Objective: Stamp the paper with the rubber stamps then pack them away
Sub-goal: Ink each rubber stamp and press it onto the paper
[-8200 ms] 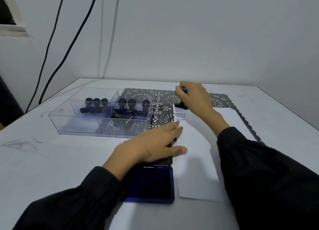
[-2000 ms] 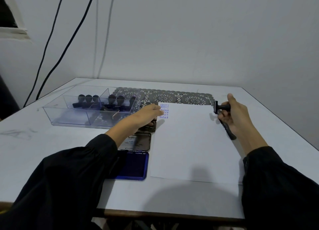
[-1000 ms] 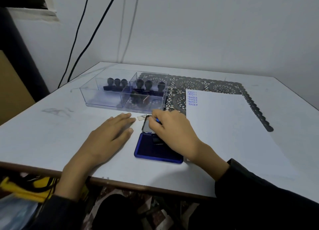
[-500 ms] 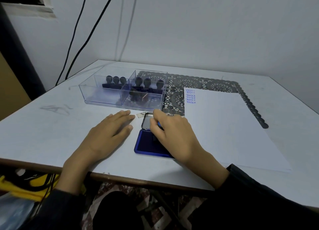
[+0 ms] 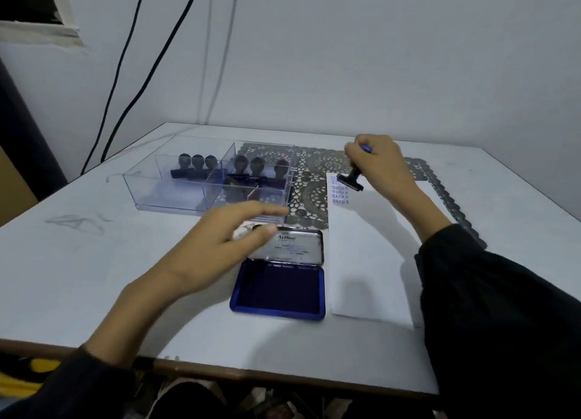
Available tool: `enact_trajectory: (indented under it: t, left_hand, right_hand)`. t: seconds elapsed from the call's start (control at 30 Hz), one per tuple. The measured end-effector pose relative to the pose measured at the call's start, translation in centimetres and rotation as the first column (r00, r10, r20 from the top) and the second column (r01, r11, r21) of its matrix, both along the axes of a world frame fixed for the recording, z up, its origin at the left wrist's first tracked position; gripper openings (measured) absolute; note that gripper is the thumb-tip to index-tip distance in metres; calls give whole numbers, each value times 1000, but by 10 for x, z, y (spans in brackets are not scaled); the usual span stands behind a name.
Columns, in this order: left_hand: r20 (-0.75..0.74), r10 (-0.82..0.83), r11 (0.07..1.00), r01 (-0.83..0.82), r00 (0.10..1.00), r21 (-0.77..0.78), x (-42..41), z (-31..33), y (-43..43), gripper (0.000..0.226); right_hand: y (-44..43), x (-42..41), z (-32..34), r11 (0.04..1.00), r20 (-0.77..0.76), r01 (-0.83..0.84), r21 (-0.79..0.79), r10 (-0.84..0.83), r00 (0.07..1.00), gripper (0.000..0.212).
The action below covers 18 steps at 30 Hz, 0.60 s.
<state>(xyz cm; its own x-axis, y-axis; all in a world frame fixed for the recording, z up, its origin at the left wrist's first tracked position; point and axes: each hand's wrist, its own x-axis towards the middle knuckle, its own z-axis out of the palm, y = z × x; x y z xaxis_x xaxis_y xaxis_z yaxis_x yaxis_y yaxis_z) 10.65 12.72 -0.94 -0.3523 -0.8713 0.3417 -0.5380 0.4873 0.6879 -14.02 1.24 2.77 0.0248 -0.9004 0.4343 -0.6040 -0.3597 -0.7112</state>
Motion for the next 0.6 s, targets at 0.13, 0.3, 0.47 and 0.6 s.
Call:
enact_trajectory:
  t: [0.13, 0.3, 0.47, 0.6]
  left_hand:
    - [268, -194, 980, 196, 944, 18, -47, 16, -30, 38]
    - [569, -240, 965, 255, 787, 55, -70, 8, -66, 56]
    - [641, -224, 968, 245, 735, 57, -73, -5, -74, 77]
    - [625, -216, 970, 239, 750, 49, -72, -8, -74, 77]
  right_hand:
    - [-22, -1, -16, 999, -180, -39, -12, 36, 983, 36]
    - [-31, 2, -29, 995, -310, -102, -20, 91, 946, 28]
    - [-35, 1, -35, 994, -392, -109, 8, 103, 914, 34]
    - [-37, -1, -37, 993, -418, -118, 25, 118, 901, 34]
